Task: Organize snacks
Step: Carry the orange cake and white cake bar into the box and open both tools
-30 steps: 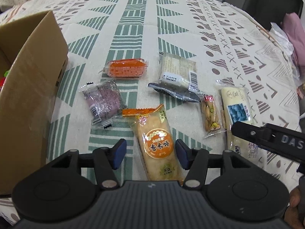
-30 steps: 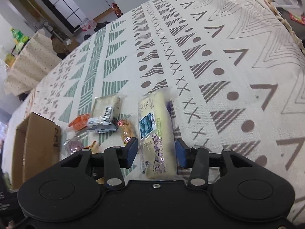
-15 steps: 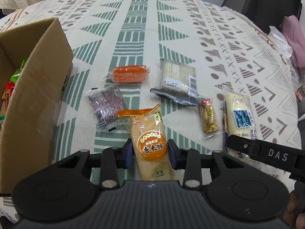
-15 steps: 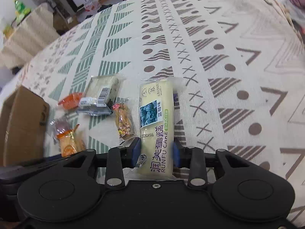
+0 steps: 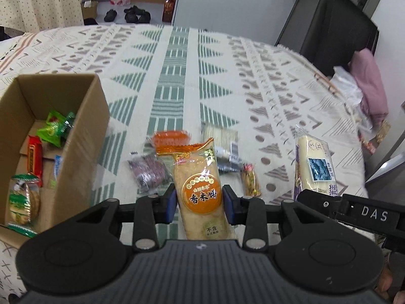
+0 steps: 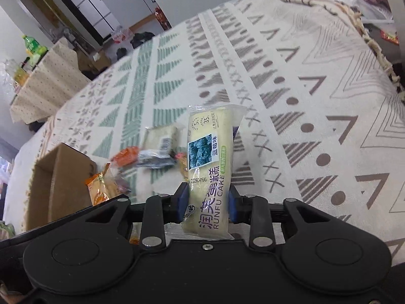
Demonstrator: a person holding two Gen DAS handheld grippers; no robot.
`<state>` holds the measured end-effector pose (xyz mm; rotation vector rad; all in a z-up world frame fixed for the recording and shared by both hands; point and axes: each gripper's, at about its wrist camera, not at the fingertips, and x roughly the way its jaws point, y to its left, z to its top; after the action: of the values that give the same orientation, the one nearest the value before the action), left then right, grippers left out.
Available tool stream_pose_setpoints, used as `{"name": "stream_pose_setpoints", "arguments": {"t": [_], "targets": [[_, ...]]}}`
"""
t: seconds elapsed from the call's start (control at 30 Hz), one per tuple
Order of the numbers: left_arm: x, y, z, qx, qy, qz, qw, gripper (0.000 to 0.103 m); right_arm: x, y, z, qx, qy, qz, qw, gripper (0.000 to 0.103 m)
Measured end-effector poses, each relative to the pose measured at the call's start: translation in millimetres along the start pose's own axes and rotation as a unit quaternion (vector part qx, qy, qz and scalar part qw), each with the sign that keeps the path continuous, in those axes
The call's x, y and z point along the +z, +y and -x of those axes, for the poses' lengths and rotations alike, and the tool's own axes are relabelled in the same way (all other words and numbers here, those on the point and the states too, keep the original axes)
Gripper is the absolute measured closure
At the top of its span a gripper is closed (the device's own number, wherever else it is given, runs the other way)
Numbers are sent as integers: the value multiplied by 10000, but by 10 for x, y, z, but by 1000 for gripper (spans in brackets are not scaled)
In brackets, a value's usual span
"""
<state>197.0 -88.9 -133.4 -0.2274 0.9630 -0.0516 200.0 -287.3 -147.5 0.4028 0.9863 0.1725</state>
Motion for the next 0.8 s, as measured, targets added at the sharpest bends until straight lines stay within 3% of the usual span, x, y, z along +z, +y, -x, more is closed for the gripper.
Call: {"name": "stream_pose_setpoints", "arguments": {"t": [0.43, 0.8], "targets": [[237, 457, 433, -449, -405, 468, 9971, 67, 46, 619, 236, 297, -256, 261, 9989, 72], [387, 1040, 676, -551, -632, 948, 9920, 67, -10, 1251, 225, 538, -292, 454, 9971, 72]]}}
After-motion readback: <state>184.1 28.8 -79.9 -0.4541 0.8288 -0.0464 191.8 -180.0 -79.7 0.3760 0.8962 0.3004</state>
